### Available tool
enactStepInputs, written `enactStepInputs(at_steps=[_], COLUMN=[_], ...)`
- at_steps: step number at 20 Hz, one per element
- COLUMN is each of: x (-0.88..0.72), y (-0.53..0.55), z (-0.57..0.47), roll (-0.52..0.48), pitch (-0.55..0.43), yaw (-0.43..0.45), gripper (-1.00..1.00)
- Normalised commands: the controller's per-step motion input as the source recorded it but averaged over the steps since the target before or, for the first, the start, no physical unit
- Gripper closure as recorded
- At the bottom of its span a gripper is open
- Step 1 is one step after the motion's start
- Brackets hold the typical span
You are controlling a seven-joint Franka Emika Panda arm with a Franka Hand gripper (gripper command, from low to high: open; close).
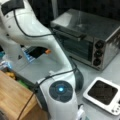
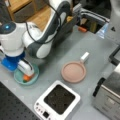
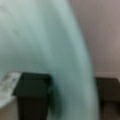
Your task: Pick up the pan. Place the pan on the table. Pick up the bowl. Place the bowl on the stove.
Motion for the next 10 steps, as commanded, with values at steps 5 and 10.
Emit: enactStepInputs(at_steps=[5,10], x=[0.13,0.06], y=[-0.03,0.09], z=[0.12,0.12], roll=[0.004,0.003], pitch=[0.118,0.122], yaw=[0.071,0.041], gripper=[1.00,1.00])
